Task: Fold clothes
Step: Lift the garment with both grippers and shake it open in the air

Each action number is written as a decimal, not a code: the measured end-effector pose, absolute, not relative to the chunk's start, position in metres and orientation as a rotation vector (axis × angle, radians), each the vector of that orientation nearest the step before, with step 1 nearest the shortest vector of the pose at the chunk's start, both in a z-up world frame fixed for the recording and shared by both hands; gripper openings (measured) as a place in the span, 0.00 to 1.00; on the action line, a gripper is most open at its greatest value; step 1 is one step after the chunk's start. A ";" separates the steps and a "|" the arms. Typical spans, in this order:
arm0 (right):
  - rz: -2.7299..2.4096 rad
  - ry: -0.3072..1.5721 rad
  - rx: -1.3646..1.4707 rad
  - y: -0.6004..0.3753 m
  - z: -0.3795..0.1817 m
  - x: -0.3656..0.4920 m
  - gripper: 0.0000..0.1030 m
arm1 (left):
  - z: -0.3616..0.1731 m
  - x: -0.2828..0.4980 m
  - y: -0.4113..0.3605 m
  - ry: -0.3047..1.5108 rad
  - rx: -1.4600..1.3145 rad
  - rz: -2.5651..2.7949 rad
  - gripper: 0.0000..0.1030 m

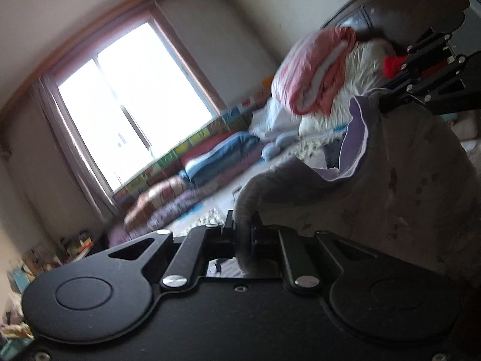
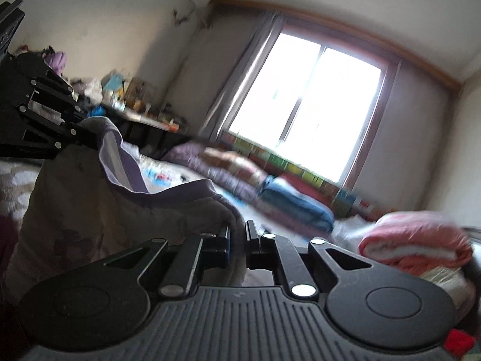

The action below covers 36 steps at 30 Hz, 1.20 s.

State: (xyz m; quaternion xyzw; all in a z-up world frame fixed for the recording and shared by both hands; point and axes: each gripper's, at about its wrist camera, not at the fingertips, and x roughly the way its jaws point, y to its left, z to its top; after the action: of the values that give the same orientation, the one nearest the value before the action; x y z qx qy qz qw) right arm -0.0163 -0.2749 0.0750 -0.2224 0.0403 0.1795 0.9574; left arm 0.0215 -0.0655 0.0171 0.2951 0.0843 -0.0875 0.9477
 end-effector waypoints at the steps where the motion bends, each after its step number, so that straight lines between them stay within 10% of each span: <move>1: 0.367 0.101 -0.458 -0.271 0.070 -0.007 0.10 | 0.013 0.034 -0.063 0.192 0.591 -0.176 0.08; 36: 0.440 0.621 -0.424 -0.220 -0.091 0.295 0.11 | -0.121 0.328 -0.022 0.710 0.325 -0.279 0.11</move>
State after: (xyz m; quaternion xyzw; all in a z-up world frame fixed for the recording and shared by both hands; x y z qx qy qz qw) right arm 0.2948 -0.2202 -0.0910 -0.2053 0.3008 0.2132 0.9066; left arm 0.3280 -0.0224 -0.1215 0.1578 0.3449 -0.1356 0.9153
